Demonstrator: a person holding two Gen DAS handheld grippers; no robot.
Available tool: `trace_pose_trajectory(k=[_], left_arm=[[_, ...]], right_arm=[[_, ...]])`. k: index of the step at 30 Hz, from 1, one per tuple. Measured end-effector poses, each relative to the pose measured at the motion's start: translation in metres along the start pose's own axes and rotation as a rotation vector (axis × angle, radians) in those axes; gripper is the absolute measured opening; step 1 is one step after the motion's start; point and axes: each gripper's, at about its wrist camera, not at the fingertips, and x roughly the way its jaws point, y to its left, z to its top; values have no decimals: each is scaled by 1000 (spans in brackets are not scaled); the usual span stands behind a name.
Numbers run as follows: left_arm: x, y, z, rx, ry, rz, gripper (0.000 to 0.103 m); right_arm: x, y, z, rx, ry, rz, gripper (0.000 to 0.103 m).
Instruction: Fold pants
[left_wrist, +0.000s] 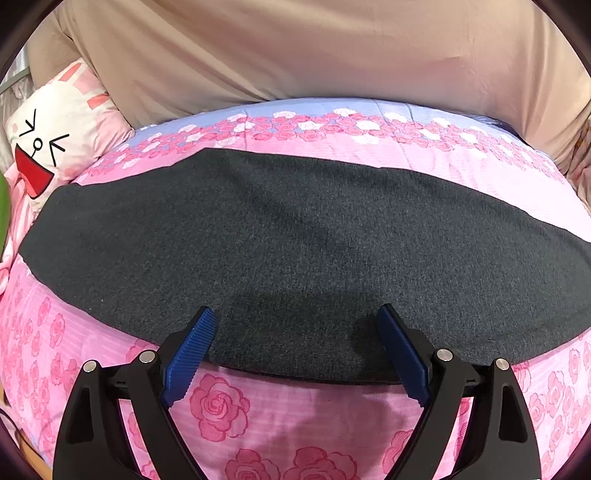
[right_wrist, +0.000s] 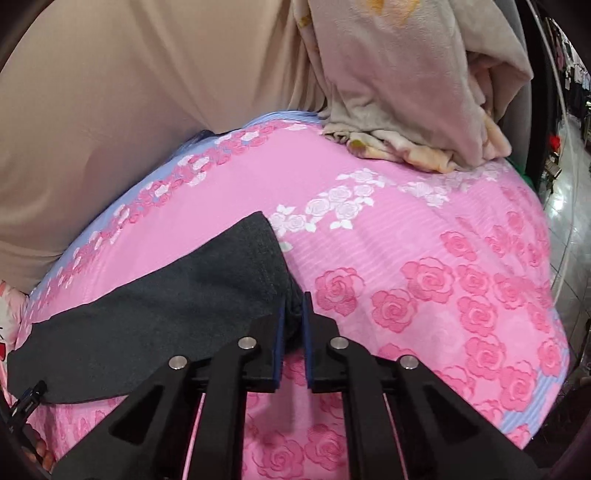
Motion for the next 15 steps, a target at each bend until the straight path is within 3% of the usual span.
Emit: trace_pose_trajectory(k=[1, 2, 3, 5, 9, 15], left_arm=[[1, -1, 0, 3, 5, -4, 87], [2, -1, 0, 7, 6, -5, 87], [1, -1, 0, 7, 4, -5, 87], [0, -1, -1, 2, -3, -9, 87], [2, 0, -2, 0, 2, -13, 87], [4, 3, -1, -11, 15, -27, 87]], right_arm=[[10, -4, -1, 1, 37, -15, 11], [16, -8, -3, 9, 60, -23, 21], [16, -12, -4, 31, 60, -11, 29], [11, -18, -8, 89, 72, 46, 37], [14, -27, -15, 200, 99, 157, 41], [19, -23, -10, 246, 73, 166, 42]])
